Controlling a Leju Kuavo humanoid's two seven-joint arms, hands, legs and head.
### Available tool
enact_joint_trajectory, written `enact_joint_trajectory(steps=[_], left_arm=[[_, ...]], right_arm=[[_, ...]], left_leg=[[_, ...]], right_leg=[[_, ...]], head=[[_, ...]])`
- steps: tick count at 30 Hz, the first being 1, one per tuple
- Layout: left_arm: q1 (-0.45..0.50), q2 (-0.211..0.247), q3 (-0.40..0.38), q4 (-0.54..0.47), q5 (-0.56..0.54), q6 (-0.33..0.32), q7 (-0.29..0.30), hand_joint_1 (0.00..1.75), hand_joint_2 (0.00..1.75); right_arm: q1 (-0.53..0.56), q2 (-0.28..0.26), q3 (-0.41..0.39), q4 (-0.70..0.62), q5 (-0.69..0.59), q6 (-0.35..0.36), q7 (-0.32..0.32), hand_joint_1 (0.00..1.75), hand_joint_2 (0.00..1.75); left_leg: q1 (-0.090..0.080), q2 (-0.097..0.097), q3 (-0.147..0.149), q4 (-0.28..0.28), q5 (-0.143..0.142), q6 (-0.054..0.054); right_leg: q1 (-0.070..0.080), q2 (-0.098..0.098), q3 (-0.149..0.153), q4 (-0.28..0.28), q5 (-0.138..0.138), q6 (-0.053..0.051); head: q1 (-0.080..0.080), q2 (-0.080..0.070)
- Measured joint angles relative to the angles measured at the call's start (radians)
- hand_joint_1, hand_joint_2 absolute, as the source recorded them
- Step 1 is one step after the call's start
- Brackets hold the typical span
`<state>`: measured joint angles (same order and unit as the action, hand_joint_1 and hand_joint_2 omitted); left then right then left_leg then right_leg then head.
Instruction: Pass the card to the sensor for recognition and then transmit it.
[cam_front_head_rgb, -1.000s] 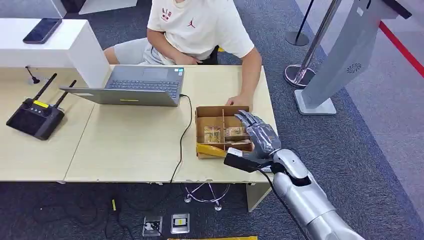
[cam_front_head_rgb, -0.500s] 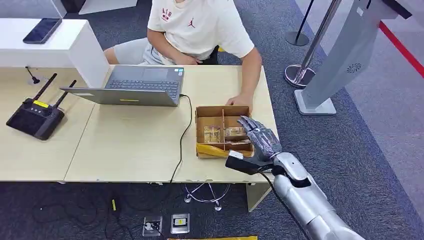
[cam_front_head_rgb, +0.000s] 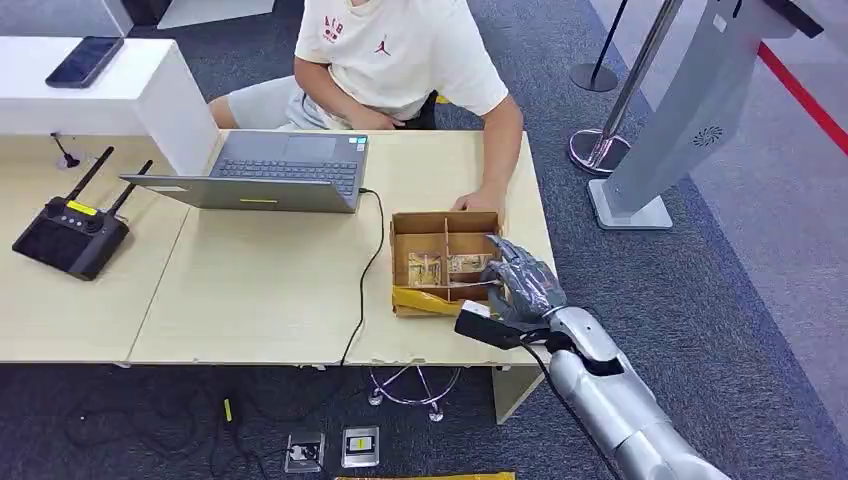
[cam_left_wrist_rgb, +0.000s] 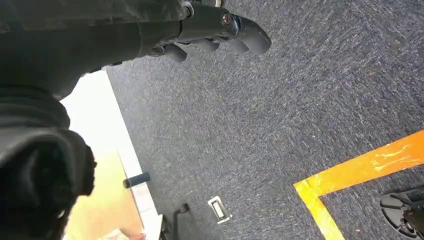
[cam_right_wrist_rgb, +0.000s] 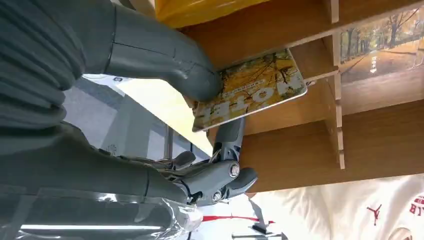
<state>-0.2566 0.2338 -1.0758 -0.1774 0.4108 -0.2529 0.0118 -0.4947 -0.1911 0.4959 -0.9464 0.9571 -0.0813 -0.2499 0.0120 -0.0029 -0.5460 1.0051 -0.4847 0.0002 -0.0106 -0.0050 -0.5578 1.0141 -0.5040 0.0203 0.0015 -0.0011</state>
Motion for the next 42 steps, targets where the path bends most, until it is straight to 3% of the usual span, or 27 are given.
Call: enact_joint_trajectory(steps=[14,30,42], left_arm=[[0.0,-0.001,0.0,0.0,-0.002,0.0,0.002,0.0,0.0],[-0.001,-0.001,0.0,0.0,-0.01,0.0,0.002,0.0,0.0],[-0.001,-0.002,0.0,0.0,-0.024,0.0,0.002,0.0,0.0]], right_arm=[[-0.006,0.0,0.0,0.015,-0.005,-0.003,0.009,1.75,1.75],[-0.041,0.0,-0.029,0.027,-0.013,-0.071,0.023,1.75,1.75],[-0.187,-0.016,-0.105,0.027,-0.037,-0.103,0.007,1.75,1.75]], left_leg=[[0.0,0.0,0.0,0.0,0.0,0.0],[0.0,0.0,0.0,0.0,0.0,0.0],[0.0,0.001,0.0,0.0,0.0,0.0]], right_leg=[[0.0,0.0,0.0,0.0,0.0,0.0],[0.0,0.0,0.0,0.0,0.0,0.0],[0.0,0.001,0.0,0.0,0.001,-0.001]], head=[[0.0,0.0],[0.0,0.0],[0.0,0.0]])
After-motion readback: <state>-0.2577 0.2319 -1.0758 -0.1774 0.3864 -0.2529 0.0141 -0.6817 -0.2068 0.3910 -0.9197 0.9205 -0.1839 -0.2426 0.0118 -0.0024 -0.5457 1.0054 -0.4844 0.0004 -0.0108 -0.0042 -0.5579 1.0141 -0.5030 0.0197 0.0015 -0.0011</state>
